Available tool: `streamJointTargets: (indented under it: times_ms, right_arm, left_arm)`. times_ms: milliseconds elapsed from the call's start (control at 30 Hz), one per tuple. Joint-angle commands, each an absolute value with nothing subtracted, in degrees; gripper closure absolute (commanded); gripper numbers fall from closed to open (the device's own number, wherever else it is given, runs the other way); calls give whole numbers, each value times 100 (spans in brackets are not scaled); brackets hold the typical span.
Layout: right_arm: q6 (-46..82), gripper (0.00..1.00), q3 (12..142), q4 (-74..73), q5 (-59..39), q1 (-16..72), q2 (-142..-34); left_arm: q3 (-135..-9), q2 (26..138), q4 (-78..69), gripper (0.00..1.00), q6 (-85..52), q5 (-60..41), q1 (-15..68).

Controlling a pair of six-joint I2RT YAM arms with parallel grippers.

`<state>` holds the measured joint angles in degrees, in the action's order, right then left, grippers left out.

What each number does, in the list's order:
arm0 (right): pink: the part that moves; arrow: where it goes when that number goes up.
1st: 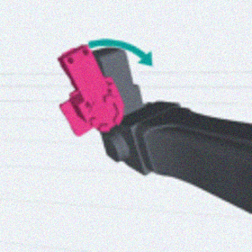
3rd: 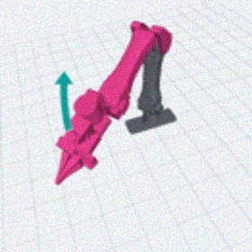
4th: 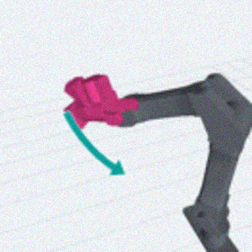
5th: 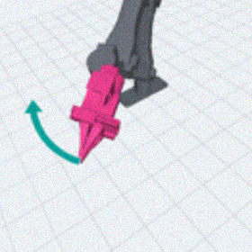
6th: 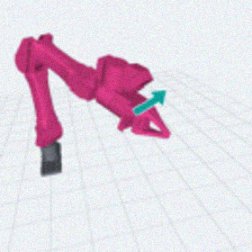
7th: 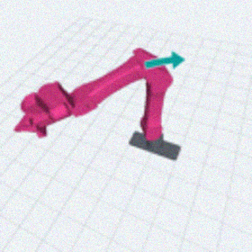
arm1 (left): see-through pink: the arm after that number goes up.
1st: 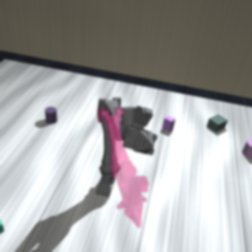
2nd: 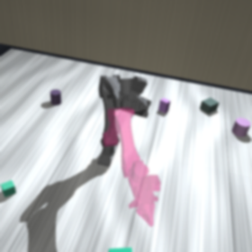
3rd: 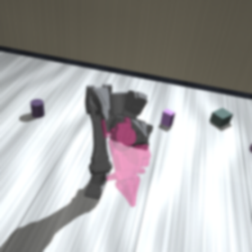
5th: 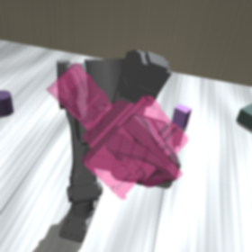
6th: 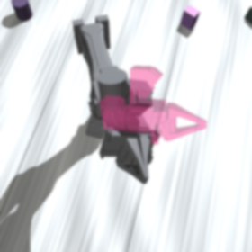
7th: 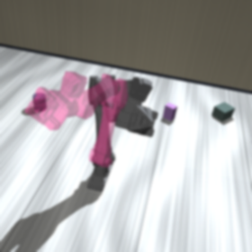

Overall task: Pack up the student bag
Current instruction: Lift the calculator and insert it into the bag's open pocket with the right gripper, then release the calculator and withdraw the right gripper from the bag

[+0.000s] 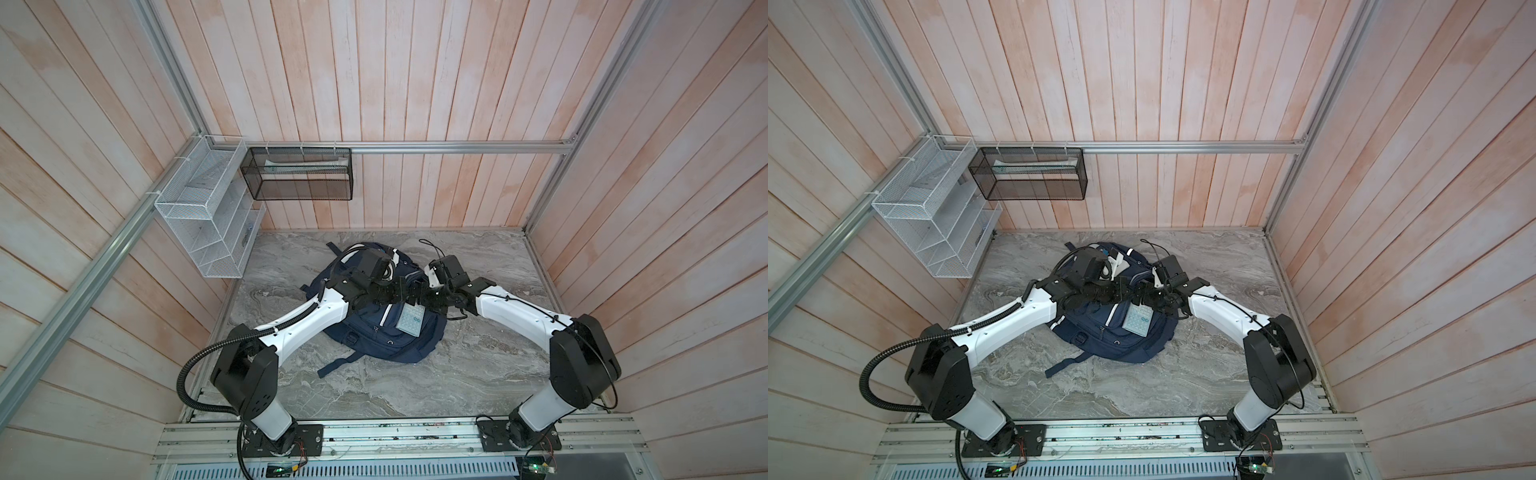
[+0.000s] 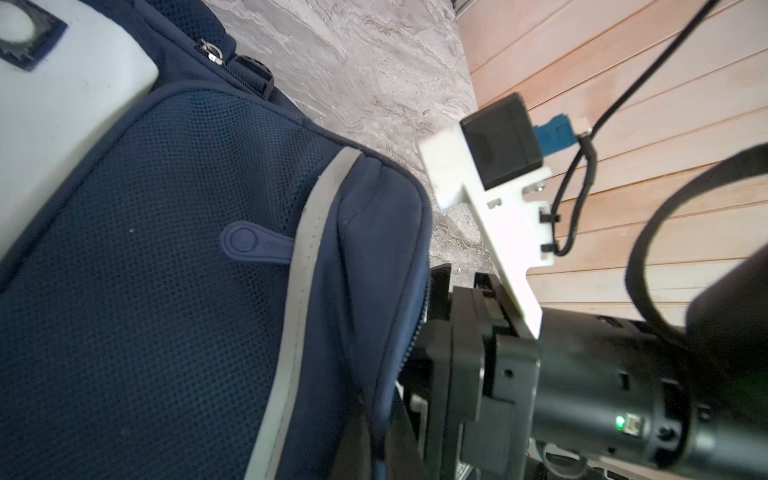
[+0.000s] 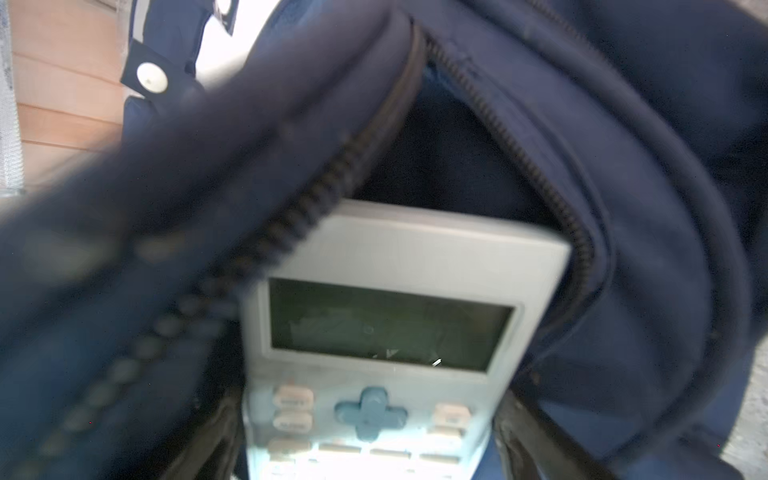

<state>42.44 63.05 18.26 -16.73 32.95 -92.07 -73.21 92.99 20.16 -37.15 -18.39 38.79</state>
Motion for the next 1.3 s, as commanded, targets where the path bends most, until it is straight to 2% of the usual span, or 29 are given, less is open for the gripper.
streamJointTargets:
  times_ms: [0,133,233,300,367,467,533,733,933,1033,1100,1267]
  right_arm:
    - [4226,8,6030,1286,-2372,3294,-8914]
    - [4584,9,5083,368,-2557,3283,-8353]
    - [4428,3,5195,483,-2641,3268,-8353]
    - [4398,2,5140,651,-2685,3325,-8348]
    - [4638,9,4648,263,-2689,3450,-8192]
    - [5045,26,3976,-799,-2720,3682,-8034]
    - [4971,36,3920,-995,-2647,3773,-8049]
    - [4586,47,4323,-1161,-2202,3774,-8285]
    - [4297,50,5214,-1303,-2385,3769,-9345]
    - [4129,55,5569,-1335,-2375,3763,-9758]
    - [4144,53,5556,-1317,-2342,3787,-9701]
    - [4315,15,4681,-1159,-1774,3876,-8685]
  left_arm:
    - [-7364,9147,1605,100,-3796,-2281,3981]
    - [-7378,9132,1727,100,-3744,-2199,3977]
    - [-7385,9201,1661,100,-3786,-2383,3979]
    - [-7383,9207,1692,100,-3797,-2398,3981]
    - [-7348,9153,1678,100,-3819,-2357,3981]
    - [-7270,9102,1588,100,-3893,-2371,3986]
    - [-7260,9091,1604,100,-3919,-2404,3998]
    - [-7156,9006,1661,100,-3971,-2435,4043]
    - [-7053,8895,1646,100,-4075,-2365,4061]
    - [-7146,8844,1640,100,-4096,-2313,4059]
    - [-7230,8880,1695,100,-4063,-2251,4056]
    - [-7083,9061,1502,100,-4040,-2201,4035]
